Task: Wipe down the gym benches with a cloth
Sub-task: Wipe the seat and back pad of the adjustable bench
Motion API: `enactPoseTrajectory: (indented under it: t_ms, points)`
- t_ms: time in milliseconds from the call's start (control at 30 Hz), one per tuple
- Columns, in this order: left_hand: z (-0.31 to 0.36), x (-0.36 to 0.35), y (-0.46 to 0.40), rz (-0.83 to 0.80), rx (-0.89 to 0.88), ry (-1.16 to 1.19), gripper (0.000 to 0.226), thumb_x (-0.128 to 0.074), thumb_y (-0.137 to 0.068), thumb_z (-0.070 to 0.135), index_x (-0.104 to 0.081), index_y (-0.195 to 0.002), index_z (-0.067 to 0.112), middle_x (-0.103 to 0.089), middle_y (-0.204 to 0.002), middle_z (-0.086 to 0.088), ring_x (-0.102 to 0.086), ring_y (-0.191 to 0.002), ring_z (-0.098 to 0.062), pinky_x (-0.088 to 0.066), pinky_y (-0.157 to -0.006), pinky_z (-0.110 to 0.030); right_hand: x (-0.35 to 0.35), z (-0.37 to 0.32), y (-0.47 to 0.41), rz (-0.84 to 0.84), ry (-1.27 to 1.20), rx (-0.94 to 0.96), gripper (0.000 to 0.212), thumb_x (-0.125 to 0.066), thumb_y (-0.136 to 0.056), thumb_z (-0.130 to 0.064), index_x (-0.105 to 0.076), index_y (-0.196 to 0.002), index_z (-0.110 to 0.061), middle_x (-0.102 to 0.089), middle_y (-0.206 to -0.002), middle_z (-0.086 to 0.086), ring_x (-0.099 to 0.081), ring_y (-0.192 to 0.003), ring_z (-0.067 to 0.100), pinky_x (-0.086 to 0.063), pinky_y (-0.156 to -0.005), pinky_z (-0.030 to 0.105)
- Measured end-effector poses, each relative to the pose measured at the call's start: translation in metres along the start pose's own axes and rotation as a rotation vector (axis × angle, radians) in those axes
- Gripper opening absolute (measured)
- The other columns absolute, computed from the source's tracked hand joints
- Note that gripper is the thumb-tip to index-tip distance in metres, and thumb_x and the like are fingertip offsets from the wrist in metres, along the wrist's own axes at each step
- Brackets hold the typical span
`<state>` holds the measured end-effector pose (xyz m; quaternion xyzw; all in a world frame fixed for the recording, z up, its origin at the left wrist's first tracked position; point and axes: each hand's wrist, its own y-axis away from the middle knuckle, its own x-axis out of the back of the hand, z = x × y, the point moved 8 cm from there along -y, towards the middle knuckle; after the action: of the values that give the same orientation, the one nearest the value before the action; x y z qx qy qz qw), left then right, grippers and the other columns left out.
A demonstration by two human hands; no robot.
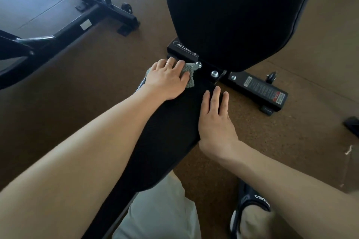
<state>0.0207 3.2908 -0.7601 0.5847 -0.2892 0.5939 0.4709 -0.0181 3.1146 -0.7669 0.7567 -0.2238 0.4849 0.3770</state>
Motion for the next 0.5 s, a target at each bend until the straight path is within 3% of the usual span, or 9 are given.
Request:
enactPoseTrajectory:
  t_ms: [133,267,500]
  points:
    - [-0.005,0.006,-0.016,-0.078,0.052,0.040,0.049,-0.023,-0.106,0.053,-0.042,-0.143,0.026,-0.044,-0.150,-0.005,-0.040,-0.139,-0.034,-0.033,-0.109,-0.044,-0.001,0.002,-0.001,0.011,0.009,0.016,0.121,-0.074,-0.087,-0.011,0.025,-0.157,-0.008,0.037,-0.162,0.018,0.027,-0.150,0.045,-0.025,-0.125,0.050]
    - [-0.022,0.009,-0.009,-0.012,0.140,0.116,0.041,-0.022,-0.109,0.049,-0.048,-0.129,0.024,-0.050,-0.142,-0.004,-0.047,-0.131,-0.032,-0.037,-0.091,-0.042,-0.001,0.003,-0.003,-0.001,-0.004,0.007,0.121,-0.073,-0.086,-0.005,0.025,-0.157,-0.010,0.039,-0.161,0.015,0.027,-0.151,0.043,-0.031,-0.123,0.050]
    - [-0.077,0.007,0.051,0.012,0.388,0.377,0.035,-0.021,-0.111,0.039,-0.043,-0.126,0.017,-0.052,-0.123,-0.014,-0.051,-0.123,-0.039,-0.037,-0.087,-0.048,-0.004,0.001,-0.007,-0.045,0.025,-0.015,0.127,-0.077,-0.085,-0.006,0.029,-0.155,-0.009,0.043,-0.158,0.018,0.027,-0.150,0.045,-0.026,-0.125,0.050]
